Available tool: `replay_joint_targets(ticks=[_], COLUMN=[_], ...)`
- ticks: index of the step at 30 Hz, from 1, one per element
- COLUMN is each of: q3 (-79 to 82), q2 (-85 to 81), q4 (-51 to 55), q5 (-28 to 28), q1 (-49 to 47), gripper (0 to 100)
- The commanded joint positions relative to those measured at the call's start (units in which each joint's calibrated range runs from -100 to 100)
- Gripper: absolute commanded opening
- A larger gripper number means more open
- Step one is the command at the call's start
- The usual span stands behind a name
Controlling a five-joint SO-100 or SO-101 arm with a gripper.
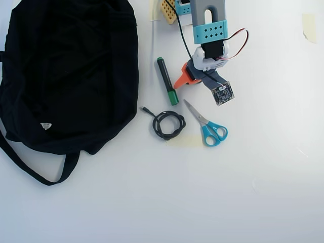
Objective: Put the bike light into the black bag
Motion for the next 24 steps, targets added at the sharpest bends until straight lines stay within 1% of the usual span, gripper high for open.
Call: replay_joint_targets(ticks=[1,9,10,13,20,24], q3=[0.3,0.4,0.4,0.4,0.4,0.3], q2=[-0.5,-0.5,-0.5,-0.5,-0.5,-0.5], q4=[-1.3,-1.3,-1.3,-1.3,-1.4,-1.4], q5=[-0.1,-0.1,-0.1,-0.1,0.0,0.0], q1=[-0.7,-0.7,-0.7,-0.7,-0.7,-0.7], gripper=[37,37,36,28,2,2])
